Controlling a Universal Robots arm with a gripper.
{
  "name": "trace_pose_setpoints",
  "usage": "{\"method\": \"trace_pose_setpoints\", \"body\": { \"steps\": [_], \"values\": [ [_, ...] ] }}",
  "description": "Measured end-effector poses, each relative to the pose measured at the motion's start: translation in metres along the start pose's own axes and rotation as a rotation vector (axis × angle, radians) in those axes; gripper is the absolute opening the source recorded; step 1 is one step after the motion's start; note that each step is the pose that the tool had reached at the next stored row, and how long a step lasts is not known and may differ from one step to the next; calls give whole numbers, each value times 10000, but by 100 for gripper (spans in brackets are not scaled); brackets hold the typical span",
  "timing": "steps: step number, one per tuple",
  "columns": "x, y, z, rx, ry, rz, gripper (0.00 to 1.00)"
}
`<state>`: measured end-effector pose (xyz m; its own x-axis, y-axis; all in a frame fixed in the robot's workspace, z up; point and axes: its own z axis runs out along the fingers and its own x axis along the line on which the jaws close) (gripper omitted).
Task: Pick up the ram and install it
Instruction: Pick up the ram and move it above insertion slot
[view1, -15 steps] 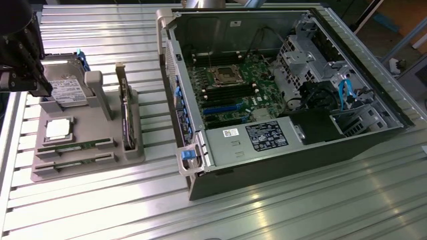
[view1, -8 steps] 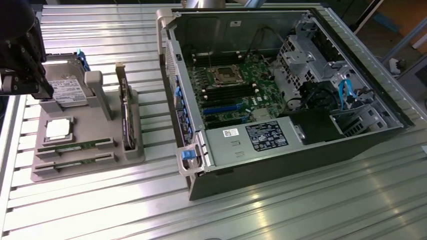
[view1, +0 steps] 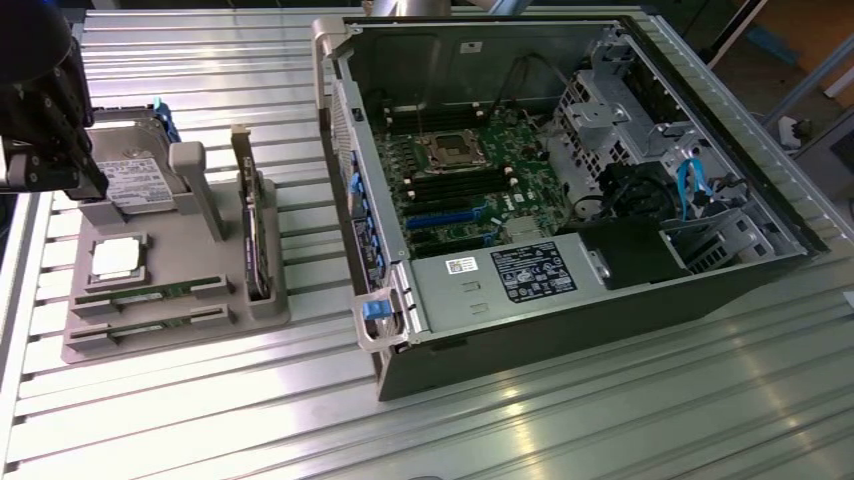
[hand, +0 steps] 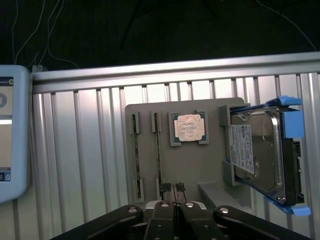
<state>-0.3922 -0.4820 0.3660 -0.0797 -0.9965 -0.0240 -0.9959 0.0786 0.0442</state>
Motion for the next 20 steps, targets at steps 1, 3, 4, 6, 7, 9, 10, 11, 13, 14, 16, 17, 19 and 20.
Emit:
{"method": "trace_pose_setpoints", "body": {
  "steps": [1,3,4,6,7,9,10,11,13,14,16,17,19,20],
  "values": [
    [0,0,0,0,1,-14,11],
    [0,0,0,0,1,-16,11],
    [1,0,2,0,0,-16,11],
    [3,0,5,1,-1,-15,11],
    [5,-1,7,1,1,-15,11],
    [7,-1,17,1,0,-15,11],
    [9,-1,26,1,-1,-16,11],
    [12,-2,31,0,1,-16,11],
    [18,-3,46,0,1,-15,11],
    [21,-4,53,-1,1,-16,11],
    [25,-5,62,-2,2,-16,11],
    [25,-4,62,-2,2,-15,11],
    [25,-4,63,-2,2,-15,11],
    [26,-5,64,-1,1,-16,11]
  ]
}}
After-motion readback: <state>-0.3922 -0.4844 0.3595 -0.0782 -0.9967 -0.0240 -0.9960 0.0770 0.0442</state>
